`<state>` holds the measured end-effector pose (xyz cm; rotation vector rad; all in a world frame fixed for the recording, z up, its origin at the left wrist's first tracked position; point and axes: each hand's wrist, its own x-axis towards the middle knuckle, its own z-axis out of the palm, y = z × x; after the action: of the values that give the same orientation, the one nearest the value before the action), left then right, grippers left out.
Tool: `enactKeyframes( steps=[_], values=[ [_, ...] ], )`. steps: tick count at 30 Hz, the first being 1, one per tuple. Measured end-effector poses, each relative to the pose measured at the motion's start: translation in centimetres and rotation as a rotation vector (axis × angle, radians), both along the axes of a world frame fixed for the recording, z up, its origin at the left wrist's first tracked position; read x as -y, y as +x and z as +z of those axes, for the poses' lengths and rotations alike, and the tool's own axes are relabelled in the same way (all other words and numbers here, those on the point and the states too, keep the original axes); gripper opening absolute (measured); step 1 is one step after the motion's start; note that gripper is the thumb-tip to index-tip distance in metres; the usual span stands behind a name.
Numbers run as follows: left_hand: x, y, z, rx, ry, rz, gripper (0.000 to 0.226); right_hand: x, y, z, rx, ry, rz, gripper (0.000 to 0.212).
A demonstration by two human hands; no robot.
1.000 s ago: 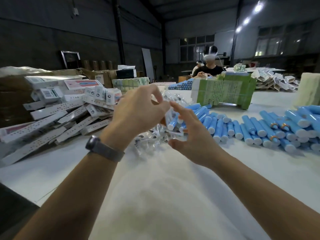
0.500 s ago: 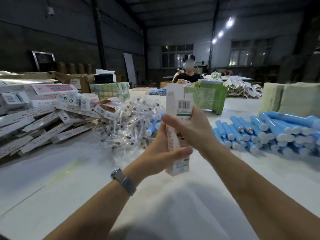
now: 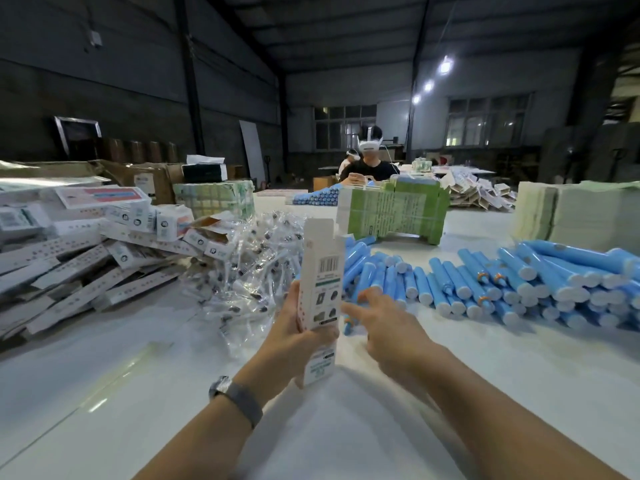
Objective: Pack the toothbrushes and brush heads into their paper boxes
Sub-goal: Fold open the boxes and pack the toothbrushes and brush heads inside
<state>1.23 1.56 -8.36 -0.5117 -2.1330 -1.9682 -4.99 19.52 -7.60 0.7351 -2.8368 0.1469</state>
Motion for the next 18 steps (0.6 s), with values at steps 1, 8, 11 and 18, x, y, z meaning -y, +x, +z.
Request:
enactKeyframes(
  steps=[1,8,11,18],
  values=[
    [0.0,0.0,-0.1,0.003,-0.006,0.001,0.069,0.2,-0.4,-0.1,-0.038,0.05,0.021,0.074],
    [-0.5,0.5,0.6,0.014,0.099,-0.006,0.108,1.1,-3.8,1.4,-0.086,0.133,0.032,0.043],
    [-0.4,0.6,0.5,0.025,0.067,-0.027,0.113,1.0,-4.1,0.2,-0.178,-0.036,0.038,0.038],
    [0.2,0.9,1.0,0.103,-0.014,-0.007,0.078,-0.6,-1.2,8.6,-0.325,-1.177,0.094,0.012]
  ],
)
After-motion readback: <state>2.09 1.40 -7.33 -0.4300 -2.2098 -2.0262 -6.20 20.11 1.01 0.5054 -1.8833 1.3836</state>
